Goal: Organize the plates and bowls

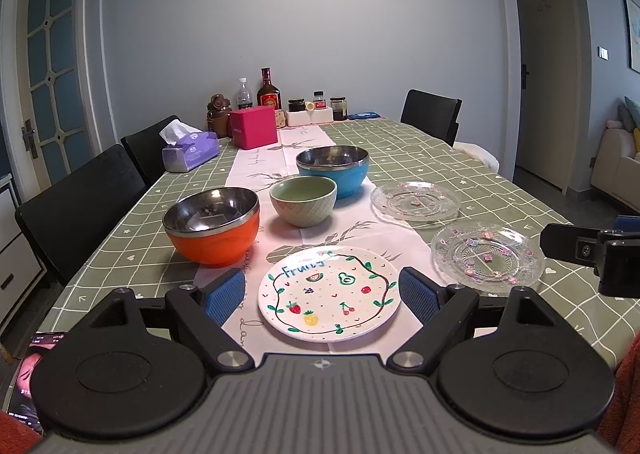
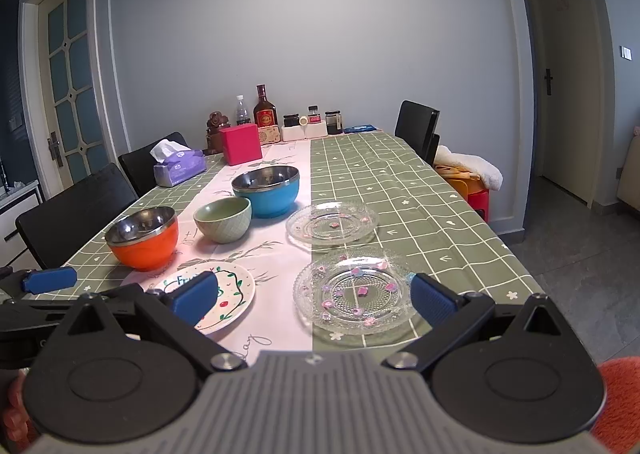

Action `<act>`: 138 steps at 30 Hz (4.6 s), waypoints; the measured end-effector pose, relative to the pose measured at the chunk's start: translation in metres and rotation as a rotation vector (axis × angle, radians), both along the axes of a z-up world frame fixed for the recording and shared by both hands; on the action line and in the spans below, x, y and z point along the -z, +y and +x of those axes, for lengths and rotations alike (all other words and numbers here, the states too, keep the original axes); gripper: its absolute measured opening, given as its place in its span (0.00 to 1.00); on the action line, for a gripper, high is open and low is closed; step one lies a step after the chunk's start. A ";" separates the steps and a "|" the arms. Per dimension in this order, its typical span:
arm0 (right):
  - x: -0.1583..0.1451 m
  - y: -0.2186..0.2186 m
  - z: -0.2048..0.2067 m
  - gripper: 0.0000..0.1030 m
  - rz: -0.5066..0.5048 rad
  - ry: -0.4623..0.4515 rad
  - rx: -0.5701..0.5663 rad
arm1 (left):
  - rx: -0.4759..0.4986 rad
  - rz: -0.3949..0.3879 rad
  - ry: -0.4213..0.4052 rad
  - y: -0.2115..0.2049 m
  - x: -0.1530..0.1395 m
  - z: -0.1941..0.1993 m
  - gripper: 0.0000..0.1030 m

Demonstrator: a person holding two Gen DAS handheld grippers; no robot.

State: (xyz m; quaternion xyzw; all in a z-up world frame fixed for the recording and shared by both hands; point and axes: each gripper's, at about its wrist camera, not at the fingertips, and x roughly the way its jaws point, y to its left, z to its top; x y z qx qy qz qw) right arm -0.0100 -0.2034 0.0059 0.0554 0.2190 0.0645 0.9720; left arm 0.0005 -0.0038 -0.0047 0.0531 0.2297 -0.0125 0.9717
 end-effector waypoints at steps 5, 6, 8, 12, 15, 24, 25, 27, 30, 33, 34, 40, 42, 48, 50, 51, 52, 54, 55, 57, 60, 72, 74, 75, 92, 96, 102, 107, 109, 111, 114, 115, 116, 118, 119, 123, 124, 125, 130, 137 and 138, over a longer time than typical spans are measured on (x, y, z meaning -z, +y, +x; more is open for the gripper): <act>0.001 0.002 0.001 0.98 0.000 0.003 0.001 | -0.002 0.001 -0.001 0.000 0.000 0.000 0.98; 0.001 0.002 0.001 0.98 -0.002 0.000 0.001 | -0.001 0.000 0.000 0.000 0.000 0.000 0.98; 0.001 0.003 0.001 0.97 -0.008 -0.003 0.003 | 0.000 -0.004 0.003 0.001 0.000 0.001 0.98; 0.003 0.003 0.001 0.98 -0.007 -0.002 0.003 | 0.000 -0.005 0.003 0.000 0.000 0.001 0.98; 0.003 0.003 0.000 0.98 -0.007 -0.002 0.004 | -0.001 -0.004 0.003 0.000 0.000 0.001 0.98; 0.004 0.002 0.000 0.97 -0.004 -0.001 0.004 | 0.000 -0.007 0.005 0.001 0.001 0.001 0.98; 0.004 0.002 0.001 0.98 -0.004 0.000 0.005 | -0.001 -0.007 0.005 0.001 0.001 0.001 0.98; 0.004 0.002 0.001 0.98 -0.004 0.001 0.005 | -0.002 -0.008 0.005 0.001 0.001 0.001 0.98; 0.005 0.002 0.001 0.98 -0.002 0.004 0.005 | -0.002 -0.007 0.005 0.001 0.001 0.001 0.98; 0.005 0.003 0.001 0.98 -0.003 0.006 0.006 | -0.002 -0.007 0.006 0.001 0.001 0.001 0.98; 0.005 0.003 0.001 0.98 -0.003 0.006 0.006 | -0.002 -0.006 0.005 0.001 0.001 0.001 0.98; 0.006 0.004 0.003 0.98 -0.004 0.013 0.004 | -0.002 -0.007 0.006 0.001 0.001 0.001 0.98; 0.006 0.004 0.004 0.98 -0.004 0.018 0.003 | -0.002 -0.009 0.007 0.002 0.001 0.001 0.98; 0.008 0.004 0.007 0.98 -0.012 0.037 0.009 | -0.003 -0.016 0.013 0.004 0.000 0.003 0.98; 0.009 0.003 0.008 0.98 -0.008 0.041 0.011 | -0.002 -0.017 0.014 0.004 0.000 0.003 0.98; 0.009 0.003 0.008 0.98 -0.006 0.043 0.011 | -0.002 -0.018 0.015 0.004 0.000 0.003 0.98; 0.009 0.003 0.008 0.98 -0.005 0.045 0.011 | -0.003 -0.019 0.016 0.003 0.000 0.003 0.98; 0.010 0.004 0.009 0.98 -0.009 0.053 0.013 | -0.003 -0.020 0.017 0.003 -0.001 0.004 0.98; 0.011 0.003 0.009 0.98 -0.010 0.056 0.015 | -0.003 -0.020 0.016 0.003 0.000 0.004 0.98; 0.012 0.003 0.010 0.98 -0.010 0.064 0.016 | -0.005 -0.018 0.015 0.003 0.000 0.004 0.98; 0.013 0.002 0.010 0.98 -0.006 0.070 0.016 | -0.005 -0.019 0.017 0.003 0.000 0.003 0.98; 0.016 0.003 0.011 0.98 -0.009 0.082 0.008 | -0.001 -0.008 0.009 0.002 0.003 0.002 0.98; 0.016 0.003 0.010 0.98 -0.015 0.077 0.008 | 0.004 -0.005 -0.001 0.001 0.003 0.001 0.98; 0.016 0.003 0.010 0.98 -0.017 0.075 0.010 | 0.003 -0.008 -0.005 0.001 0.002 0.000 0.98; -0.006 -0.026 0.040 0.97 -0.104 0.008 0.000 | 0.173 -0.157 0.006 -0.012 -0.020 0.030 0.88; -0.007 -0.043 0.073 0.93 -0.083 0.087 0.020 | 0.234 -0.206 0.073 -0.026 -0.019 0.055 0.83; 0.012 -0.053 0.122 0.75 -0.093 0.220 0.037 | 0.268 -0.283 0.187 -0.040 -0.010 0.093 0.60; 0.032 -0.068 0.153 0.57 0.004 0.361 0.051 | 0.270 -0.378 0.350 -0.042 0.009 0.136 0.44; 0.037 -0.074 0.159 0.55 0.031 0.394 0.059 | 0.267 -0.388 0.390 -0.043 0.017 0.149 0.38; 0.041 -0.078 0.162 0.52 0.047 0.414 0.069 | 0.260 -0.406 0.433 -0.041 0.025 0.162 0.37; 0.047 -0.086 0.168 0.45 0.106 0.454 0.080 | 0.261 -0.417 0.476 -0.040 0.033 0.177 0.33; 0.049 -0.088 0.170 0.43 0.132 0.468 0.079 | 0.263 -0.411 0.479 -0.041 0.034 0.180 0.33; 0.051 -0.090 0.171 0.43 0.149 0.477 0.079 | 0.267 -0.407 0.482 -0.042 0.035 0.184 0.33; 0.053 -0.091 0.173 0.40 0.168 0.492 0.080 | 0.274 -0.407 0.496 -0.044 0.037 0.189 0.31; 0.054 -0.091 0.174 0.38 0.174 0.499 0.077 | 0.278 -0.405 0.505 -0.046 0.038 0.192 0.30; 0.058 -0.089 0.177 0.32 0.183 0.517 0.067 | 0.278 -0.402 0.527 -0.051 0.045 0.197 0.26; 0.059 -0.089 0.177 0.32 0.185 0.522 0.069 | 0.274 -0.405 0.529 -0.051 0.047 0.198 0.25; 0.061 -0.090 0.177 0.32 0.193 0.532 0.072 | 0.270 -0.409 0.533 -0.051 0.049 0.200 0.24; 0.068 -0.095 0.178 0.26 0.232 0.575 0.077 | 0.259 -0.427 0.551 -0.049 0.057 0.203 0.19; 0.069 -0.099 0.176 0.11 0.239 0.570 0.105 | 0.240 -0.419 0.531 -0.052 0.060 0.199 0.14; 0.069 -0.098 0.176 0.11 0.236 0.568 0.105 | 0.235 -0.414 0.527 -0.053 0.060 0.199 0.13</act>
